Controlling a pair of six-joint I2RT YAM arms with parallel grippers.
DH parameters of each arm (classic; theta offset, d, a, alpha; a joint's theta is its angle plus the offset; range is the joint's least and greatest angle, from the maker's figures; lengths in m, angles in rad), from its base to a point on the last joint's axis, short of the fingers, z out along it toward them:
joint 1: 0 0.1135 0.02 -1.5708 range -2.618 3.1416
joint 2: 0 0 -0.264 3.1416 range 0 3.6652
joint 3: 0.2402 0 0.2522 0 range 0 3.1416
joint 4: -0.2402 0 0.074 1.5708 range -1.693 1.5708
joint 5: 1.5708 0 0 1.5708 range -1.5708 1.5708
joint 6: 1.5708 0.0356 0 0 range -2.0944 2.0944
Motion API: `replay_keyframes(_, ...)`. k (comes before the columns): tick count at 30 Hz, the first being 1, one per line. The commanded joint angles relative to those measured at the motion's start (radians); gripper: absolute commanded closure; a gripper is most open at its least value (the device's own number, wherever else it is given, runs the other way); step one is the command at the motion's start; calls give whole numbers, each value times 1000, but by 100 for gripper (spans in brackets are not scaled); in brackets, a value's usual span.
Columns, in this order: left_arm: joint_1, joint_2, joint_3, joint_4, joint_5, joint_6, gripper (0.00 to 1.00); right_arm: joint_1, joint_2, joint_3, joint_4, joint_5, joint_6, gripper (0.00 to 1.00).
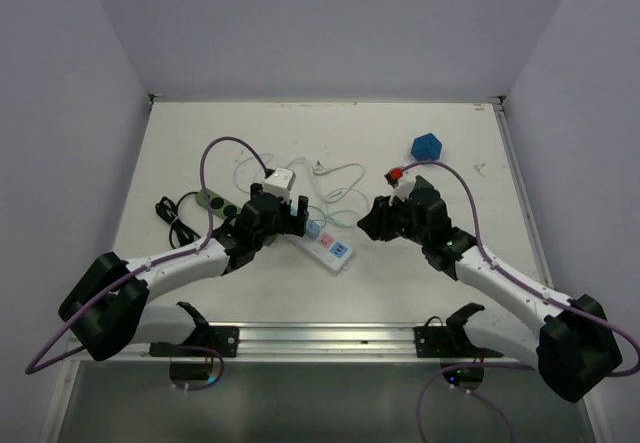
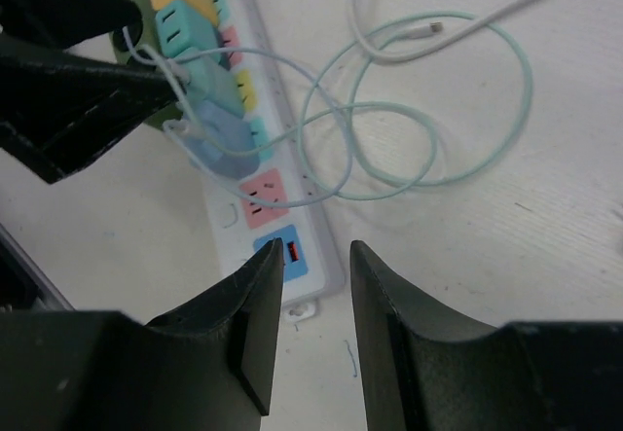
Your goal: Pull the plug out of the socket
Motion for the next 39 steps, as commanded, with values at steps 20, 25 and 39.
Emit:
replay_keyframes(20, 21, 58, -50, 227, 20, 61, 19, 341, 463, 279, 192, 164, -296, 45)
replay_keyframes(25, 26, 105, -58, 263, 37, 61, 25, 356, 549, 333, 206, 210, -305, 44)
replay_keyframes(39, 34, 199, -60, 324, 87, 38, 53, 372, 536, 319, 198, 243, -322, 85)
